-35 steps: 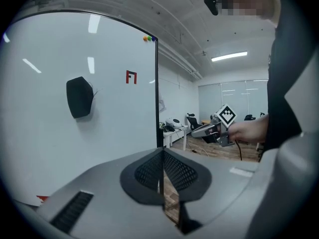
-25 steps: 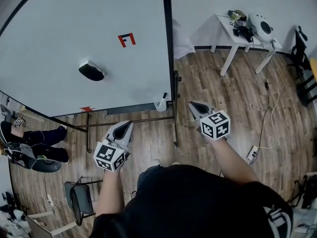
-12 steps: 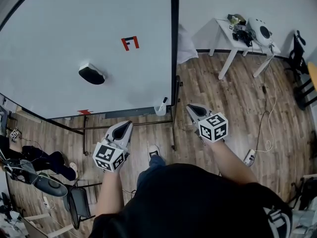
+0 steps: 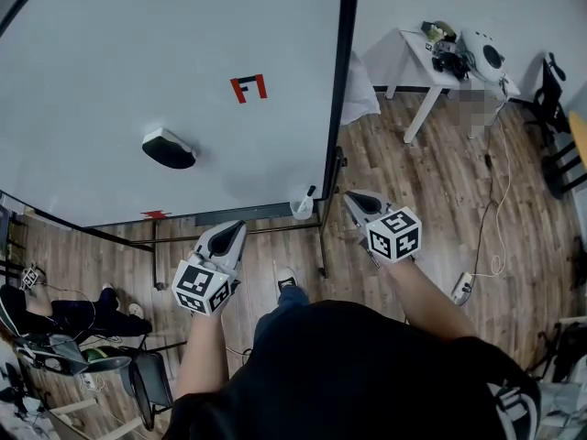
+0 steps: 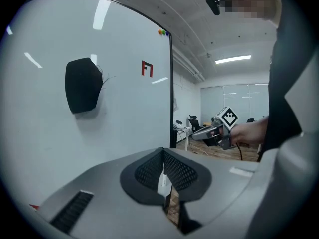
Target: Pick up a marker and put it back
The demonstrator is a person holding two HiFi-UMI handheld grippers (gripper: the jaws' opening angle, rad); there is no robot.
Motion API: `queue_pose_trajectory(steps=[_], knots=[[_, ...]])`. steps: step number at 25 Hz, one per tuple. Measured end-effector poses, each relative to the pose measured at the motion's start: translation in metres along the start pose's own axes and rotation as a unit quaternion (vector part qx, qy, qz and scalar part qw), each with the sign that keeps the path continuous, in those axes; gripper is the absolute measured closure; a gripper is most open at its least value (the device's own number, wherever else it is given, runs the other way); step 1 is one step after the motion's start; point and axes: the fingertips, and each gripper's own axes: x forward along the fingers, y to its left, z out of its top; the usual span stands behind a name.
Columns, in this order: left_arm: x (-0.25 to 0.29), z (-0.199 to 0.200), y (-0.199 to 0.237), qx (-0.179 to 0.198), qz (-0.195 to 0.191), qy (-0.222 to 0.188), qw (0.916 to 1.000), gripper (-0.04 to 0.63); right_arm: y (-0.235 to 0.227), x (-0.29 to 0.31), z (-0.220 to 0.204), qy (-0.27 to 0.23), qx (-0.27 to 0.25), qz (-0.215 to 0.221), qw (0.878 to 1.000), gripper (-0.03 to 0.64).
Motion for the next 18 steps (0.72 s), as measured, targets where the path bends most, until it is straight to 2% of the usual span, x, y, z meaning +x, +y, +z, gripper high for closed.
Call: queue_pose_trajectory(steps=[18], knots=[[0.033, -0.014, 0.048, -0.009, -0.027, 0.021, 0.9994, 0.582, -0.014, 0.062, -0.019, 0.027, 0.026, -0.002, 0.999, 0.621]])
